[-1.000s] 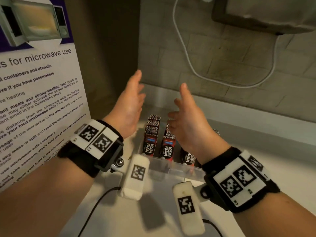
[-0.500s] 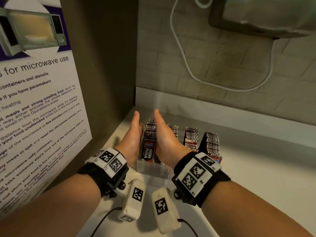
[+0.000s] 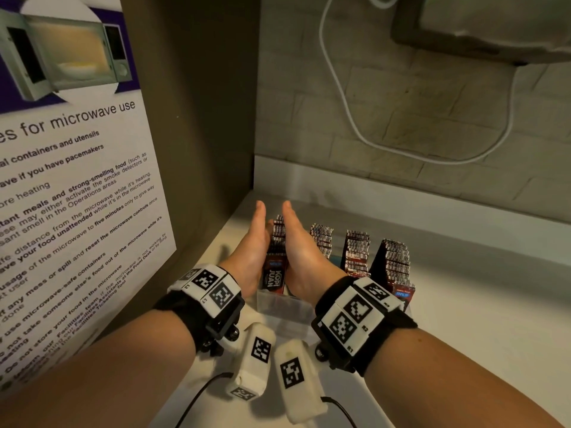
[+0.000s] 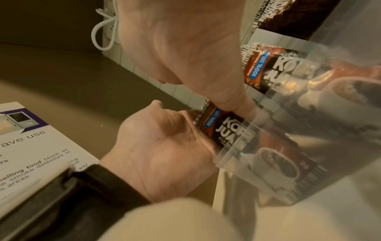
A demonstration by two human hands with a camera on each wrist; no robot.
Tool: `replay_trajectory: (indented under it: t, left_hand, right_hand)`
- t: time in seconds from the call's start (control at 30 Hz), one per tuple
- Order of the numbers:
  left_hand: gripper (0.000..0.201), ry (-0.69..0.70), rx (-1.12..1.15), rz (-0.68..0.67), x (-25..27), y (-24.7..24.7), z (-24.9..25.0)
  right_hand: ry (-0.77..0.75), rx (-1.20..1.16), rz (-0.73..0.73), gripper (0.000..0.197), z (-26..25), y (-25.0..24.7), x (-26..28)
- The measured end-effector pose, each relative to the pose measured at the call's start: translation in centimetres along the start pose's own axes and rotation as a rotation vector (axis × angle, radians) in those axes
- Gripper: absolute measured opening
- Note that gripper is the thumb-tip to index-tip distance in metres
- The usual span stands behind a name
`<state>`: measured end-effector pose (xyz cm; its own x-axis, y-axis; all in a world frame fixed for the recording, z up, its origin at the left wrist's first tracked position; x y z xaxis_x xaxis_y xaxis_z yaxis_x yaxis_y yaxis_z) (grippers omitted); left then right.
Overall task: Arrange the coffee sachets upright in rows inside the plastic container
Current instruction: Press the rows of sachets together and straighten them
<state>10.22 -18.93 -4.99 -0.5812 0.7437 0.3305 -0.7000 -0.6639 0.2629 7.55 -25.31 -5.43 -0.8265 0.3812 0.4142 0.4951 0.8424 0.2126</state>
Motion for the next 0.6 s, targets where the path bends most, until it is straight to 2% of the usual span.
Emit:
replay_trajectory:
  t: [0.27, 0.37, 0.4, 0.47, 0.53, 0.6]
  left_hand:
    - [0.06, 0.004, -0.041, -0.008, 0.2, 0.3, 0.2]
    - [0.07, 0.014, -0.011, -0.016, 0.4, 0.1, 0.3]
    - [0.079, 0.023, 0.016, -0.015, 0.4, -0.2, 0.3]
    - [0.087, 0.054, 0.043, 0.014, 0.4, -0.8, 0.6]
    - [0.084, 0.11, 0.024, 0.073, 0.9, -1.0, 1.0]
    - [0.076, 0.162, -0.001, 0.138, 1.6, -1.3, 1.5]
  right_hand:
    - [0.011, -0.076, -0.045, 0.13, -0.2, -0.1, 0.1]
    - [0.025, -0.038, -0.041, 0.131, -0.6, -0.3, 0.7]
    - [0.03, -0.025, -0.039, 0.127, -1.1, -0.3, 1.3]
    - [-0.005, 0.005, -0.02, 0.104, -2.3, -0.3, 3.0]
    - [-0.081, 0.033, 0.029, 0.083, -4.1, -0.8, 5.0]
    - [-0.18, 0.052, 0.057, 0.078, -6.2, -1.6, 7.3]
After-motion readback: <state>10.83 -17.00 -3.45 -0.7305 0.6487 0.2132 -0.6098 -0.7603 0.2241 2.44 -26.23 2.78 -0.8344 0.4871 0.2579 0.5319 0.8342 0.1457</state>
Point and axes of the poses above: each hand's wrist, its own x-axis away from the middle knuckle, its own y-axis out of the palm, z = x × y, the point moved 1 cm from there along -x, towards the middle knuckle, and after that the axes turned 5 degrees about -z, right-handed, at the moved point
